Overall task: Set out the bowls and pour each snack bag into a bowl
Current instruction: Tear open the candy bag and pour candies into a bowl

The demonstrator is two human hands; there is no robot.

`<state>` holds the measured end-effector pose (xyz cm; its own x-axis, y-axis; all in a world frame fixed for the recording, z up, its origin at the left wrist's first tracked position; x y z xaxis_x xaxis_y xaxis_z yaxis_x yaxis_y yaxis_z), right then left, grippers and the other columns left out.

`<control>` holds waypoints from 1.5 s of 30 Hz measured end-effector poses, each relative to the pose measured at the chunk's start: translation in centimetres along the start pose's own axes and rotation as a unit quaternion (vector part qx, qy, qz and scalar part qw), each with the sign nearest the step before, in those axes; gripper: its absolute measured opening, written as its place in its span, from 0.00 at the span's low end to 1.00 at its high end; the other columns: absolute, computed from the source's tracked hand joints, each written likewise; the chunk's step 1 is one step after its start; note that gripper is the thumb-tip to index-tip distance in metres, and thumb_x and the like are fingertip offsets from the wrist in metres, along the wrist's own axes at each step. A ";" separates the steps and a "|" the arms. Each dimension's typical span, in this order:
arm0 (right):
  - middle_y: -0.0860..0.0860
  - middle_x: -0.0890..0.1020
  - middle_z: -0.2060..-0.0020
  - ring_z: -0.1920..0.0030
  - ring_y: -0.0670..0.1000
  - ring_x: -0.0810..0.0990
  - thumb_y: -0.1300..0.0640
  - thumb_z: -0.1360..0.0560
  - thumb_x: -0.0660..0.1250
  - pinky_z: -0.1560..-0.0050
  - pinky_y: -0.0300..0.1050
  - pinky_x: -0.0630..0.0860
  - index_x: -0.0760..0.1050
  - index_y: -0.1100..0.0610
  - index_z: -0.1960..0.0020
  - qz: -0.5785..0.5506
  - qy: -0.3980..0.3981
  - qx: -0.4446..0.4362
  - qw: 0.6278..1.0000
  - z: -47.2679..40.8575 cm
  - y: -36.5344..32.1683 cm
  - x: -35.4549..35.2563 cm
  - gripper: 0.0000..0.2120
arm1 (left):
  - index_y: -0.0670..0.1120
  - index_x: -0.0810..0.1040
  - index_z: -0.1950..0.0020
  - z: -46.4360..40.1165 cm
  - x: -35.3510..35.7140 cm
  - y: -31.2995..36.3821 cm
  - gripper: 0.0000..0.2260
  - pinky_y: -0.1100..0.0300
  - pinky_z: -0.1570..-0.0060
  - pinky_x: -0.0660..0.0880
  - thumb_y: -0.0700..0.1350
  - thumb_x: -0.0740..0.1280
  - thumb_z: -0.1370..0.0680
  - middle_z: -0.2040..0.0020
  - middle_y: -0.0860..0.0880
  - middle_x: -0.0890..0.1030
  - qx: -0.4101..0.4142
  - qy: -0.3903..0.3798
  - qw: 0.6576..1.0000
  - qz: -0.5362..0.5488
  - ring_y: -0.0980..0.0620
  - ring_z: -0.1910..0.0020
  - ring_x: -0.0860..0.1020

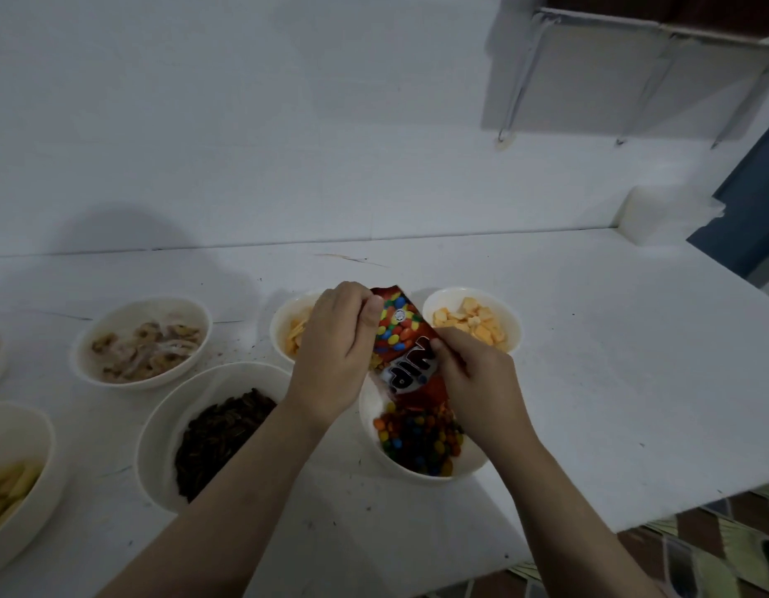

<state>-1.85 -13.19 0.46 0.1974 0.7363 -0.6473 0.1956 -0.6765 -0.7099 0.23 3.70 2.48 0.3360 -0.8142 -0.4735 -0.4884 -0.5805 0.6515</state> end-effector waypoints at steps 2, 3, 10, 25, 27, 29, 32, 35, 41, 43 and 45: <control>0.35 0.78 0.56 0.57 0.31 0.75 0.55 0.17 0.59 0.59 0.21 0.69 0.80 0.48 0.42 -0.014 -0.002 0.036 0.999 0.4 1.6 -0.4 0.12 | 0.48 0.71 0.48 0.7 0.1 -0.7 0.18 0.51 0.49 0.74 0.61 0.51 0.19 0.52 0.54 0.71 -0.009 0.009 1.000 -0.009 0.54 0.50 0.70; 0.34 0.78 0.56 0.56 0.33 0.76 0.54 0.17 0.59 0.59 0.21 0.69 0.80 0.47 0.43 -0.028 0.001 0.052 0.998 0.7 2.2 -0.6 0.11 | 0.50 0.70 0.44 1.1 0.2 -1.3 0.17 0.51 0.45 0.73 0.62 0.53 0.20 0.47 0.54 0.70 -0.030 0.008 1.000 0.001 0.55 0.45 0.69; 0.36 0.83 0.49 0.47 0.38 0.81 0.51 0.17 0.57 0.54 0.30 0.76 0.78 0.45 0.39 -0.187 0.018 0.133 0.973 2.4 4.7 -0.7 0.13 | 0.57 0.67 0.32 3.7 5.6 -1.9 0.17 0.64 0.47 0.77 0.54 0.59 0.21 0.39 0.57 0.79 -0.253 -0.125 0.866 0.413 0.62 0.39 0.77; 0.40 0.77 0.35 0.36 0.42 0.76 0.38 0.21 0.56 0.37 0.43 0.74 0.69 0.37 0.30 -0.322 -0.047 0.140 0.935 1.8 3.6 -0.9 0.21 | 0.54 0.73 0.35 1.6 5.6 -2.0 0.15 0.53 0.43 0.78 0.54 0.62 0.21 0.41 0.56 0.81 -0.236 -0.119 0.883 0.388 0.57 0.41 0.80; 0.42 0.80 0.38 0.37 0.44 0.78 0.37 0.23 0.60 0.39 0.44 0.77 0.72 0.39 0.31 -0.330 -0.043 0.132 0.934 1.3 3.3 -1.3 0.22 | 0.51 0.74 0.36 1.6 5.7 -2.1 0.15 0.51 0.43 0.78 0.52 0.64 0.22 0.41 0.53 0.82 -0.235 -0.124 0.880 0.393 0.53 0.40 0.80; 0.44 0.83 0.43 0.43 0.44 0.82 0.40 0.26 0.64 0.46 0.42 0.80 0.75 0.42 0.35 -0.327 -0.025 0.121 0.937 0.8 2.8 -1.8 0.20 | 0.48 0.76 0.38 1.4 5.5 -1.8 0.12 0.54 0.45 0.79 0.48 0.65 0.21 0.44 0.50 0.83 -0.216 -0.117 0.891 0.382 0.51 0.42 0.81; 0.48 0.86 0.52 0.51 0.47 0.85 0.46 0.27 0.68 0.53 0.43 0.82 0.82 0.51 0.44 -0.335 0.027 0.124 0.933 0.5 2.3 -2.3 0.15 | 0.48 0.77 0.42 1.1 4.9 -1.6 0.08 0.57 0.49 0.80 0.45 0.66 0.21 0.48 0.50 0.85 -0.205 -0.085 0.902 0.369 0.52 0.46 0.83; 0.52 0.87 0.58 0.56 0.51 0.87 0.52 0.23 0.67 0.55 0.48 0.83 0.83 0.57 0.52 -0.348 0.091 0.133 0.924 0.4 2.7 -3.1 0.10 | 0.47 0.77 0.43 1.3 4.9 -1.4 0.10 0.60 0.52 0.80 0.45 0.67 0.23 0.48 0.51 0.85 -0.202 -0.113 0.896 0.379 0.53 0.47 0.83; 0.54 0.87 0.57 0.55 0.55 0.87 0.53 0.22 0.67 0.55 0.51 0.83 0.83 0.58 0.53 -0.386 0.137 0.119 0.904 -0.3 2.6 -4.8 0.09 | 0.46 0.79 0.42 3.7 7.0 -2.1 0.10 0.62 0.56 0.80 0.40 0.70 0.24 0.48 0.52 0.85 -0.228 -0.234 0.889 0.321 0.55 0.49 0.83; 0.55 0.87 0.58 0.55 0.55 0.86 0.54 0.22 0.67 0.57 0.49 0.83 0.83 0.57 0.54 -0.386 0.134 0.109 0.906 -0.2 2.2 -4.7 0.09 | 0.47 0.80 0.45 3.6 6.9 -2.9 0.09 0.60 0.54 0.81 0.40 0.70 0.24 0.48 0.53 0.85 -0.230 -0.220 0.896 0.309 0.54 0.49 0.83; 0.54 0.87 0.58 0.55 0.55 0.86 0.53 0.22 0.67 0.56 0.50 0.83 0.83 0.57 0.54 -0.381 0.139 0.110 0.907 -0.1 2.3 -4.6 0.10 | 0.49 0.80 0.44 3.4 6.9 -2.9 0.10 0.56 0.49 0.81 0.40 0.71 0.24 0.47 0.54 0.85 -0.215 -0.247 0.901 0.284 0.55 0.47 0.83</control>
<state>-2.19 -18.16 1.84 0.3254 0.9367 0.1290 0.1870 0.0700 -0.9799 1.23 -0.21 -4.71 -0.3205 -0.9384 -0.1288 -0.0768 -0.1098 0.9910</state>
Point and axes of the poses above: each hand's wrist, its own z-axis away from the middle knuckle, its own x-axis out of the palm, y = z × x, the point moved 10 cm from there along -z, towards the middle knuckle
